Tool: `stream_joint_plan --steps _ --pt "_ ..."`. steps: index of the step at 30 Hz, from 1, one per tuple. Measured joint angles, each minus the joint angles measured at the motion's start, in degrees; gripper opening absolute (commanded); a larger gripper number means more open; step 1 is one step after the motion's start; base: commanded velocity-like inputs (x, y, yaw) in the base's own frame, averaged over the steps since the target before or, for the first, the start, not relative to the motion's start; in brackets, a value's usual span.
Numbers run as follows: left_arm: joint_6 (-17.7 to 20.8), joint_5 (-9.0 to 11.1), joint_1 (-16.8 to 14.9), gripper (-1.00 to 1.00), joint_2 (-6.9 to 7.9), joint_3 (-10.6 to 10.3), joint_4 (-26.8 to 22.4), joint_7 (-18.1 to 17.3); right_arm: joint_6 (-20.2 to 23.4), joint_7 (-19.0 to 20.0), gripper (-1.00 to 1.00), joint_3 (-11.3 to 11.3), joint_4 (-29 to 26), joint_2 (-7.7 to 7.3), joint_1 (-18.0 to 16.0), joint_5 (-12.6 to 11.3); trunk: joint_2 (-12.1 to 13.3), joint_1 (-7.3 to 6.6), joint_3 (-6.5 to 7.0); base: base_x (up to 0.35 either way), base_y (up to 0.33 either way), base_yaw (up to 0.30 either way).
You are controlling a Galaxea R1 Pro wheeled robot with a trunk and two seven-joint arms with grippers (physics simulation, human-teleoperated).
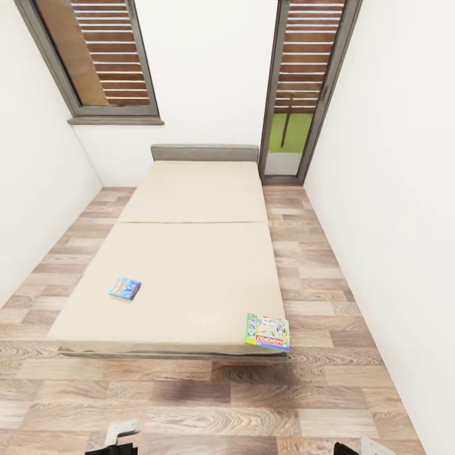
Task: Put all the toys in the child's room - the three board games (two on the bed and one on the table), the two jigsaw puzzles on the table, and the tennis ball on the table - inside the toy box on the table in the child's room.
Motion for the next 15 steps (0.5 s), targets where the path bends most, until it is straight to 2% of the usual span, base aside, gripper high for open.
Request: stream_joint_plan --steps 15 --pt "-2.33 0.01 0.00 1.00 -0.18 -0.07 2.49 -0.07 0.00 0.03 1.00 0.39 0.00 0.04 0.00 0.04 0.00 0.00 1.32 0.000 0.000 0.000"
